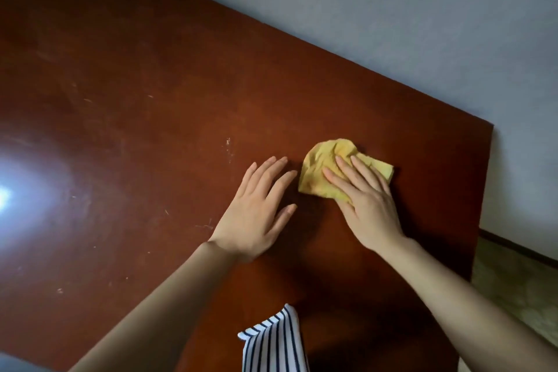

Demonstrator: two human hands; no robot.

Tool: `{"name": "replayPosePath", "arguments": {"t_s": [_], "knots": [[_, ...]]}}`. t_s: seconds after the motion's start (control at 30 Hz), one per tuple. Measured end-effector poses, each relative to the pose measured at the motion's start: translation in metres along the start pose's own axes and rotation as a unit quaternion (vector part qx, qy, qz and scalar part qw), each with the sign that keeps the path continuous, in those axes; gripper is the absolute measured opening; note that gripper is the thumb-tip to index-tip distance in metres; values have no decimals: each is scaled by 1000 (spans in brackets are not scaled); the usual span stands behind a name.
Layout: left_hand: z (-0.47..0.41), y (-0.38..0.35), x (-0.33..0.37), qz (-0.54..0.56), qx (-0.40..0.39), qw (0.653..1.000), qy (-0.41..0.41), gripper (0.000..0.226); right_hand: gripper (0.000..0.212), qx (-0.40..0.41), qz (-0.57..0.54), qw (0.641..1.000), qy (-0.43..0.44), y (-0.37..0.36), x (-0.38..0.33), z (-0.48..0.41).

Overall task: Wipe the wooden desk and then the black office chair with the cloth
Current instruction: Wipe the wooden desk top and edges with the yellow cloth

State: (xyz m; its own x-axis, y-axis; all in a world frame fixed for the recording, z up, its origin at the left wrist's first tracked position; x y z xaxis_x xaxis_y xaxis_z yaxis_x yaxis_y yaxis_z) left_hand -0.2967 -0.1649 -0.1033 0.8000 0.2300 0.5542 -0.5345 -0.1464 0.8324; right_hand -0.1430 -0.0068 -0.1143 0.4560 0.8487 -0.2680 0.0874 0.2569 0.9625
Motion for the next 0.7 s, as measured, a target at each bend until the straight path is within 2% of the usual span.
{"name": "replayPosePath", "arguments": {"t_s": [0.23, 0.47, 0.57, 0.7], "knots": [[37, 7, -9, 25, 34, 994, 105, 51, 44, 3, -34, 989, -146, 2, -5, -135], [47, 13, -3, 37, 32, 991, 121, 52, 48, -36, -31, 971, -234, -4, -36, -227], [51, 17, -6, 25, 35, 992, 122, 50, 49, -29, -18, 981, -189, -14, -57, -236], [51, 24, -12, 20, 58, 986, 154, 49, 48, -28, 9, 997, -69, -24, -73, -218]]}}
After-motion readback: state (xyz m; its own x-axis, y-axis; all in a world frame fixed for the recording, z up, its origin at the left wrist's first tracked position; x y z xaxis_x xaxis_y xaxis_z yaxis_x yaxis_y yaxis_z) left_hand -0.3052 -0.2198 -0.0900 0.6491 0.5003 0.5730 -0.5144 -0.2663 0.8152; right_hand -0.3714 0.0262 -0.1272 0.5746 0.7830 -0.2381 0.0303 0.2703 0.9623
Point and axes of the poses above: each hand's wrist, its own z-axis away from the middle knuckle, its own y-axis out of the back of the hand, x = y × z, the point moved 2 cm from there along -z, towards the middle knuckle, and after that the axes turned 3 degrees about -z, right-handed, at the moved point
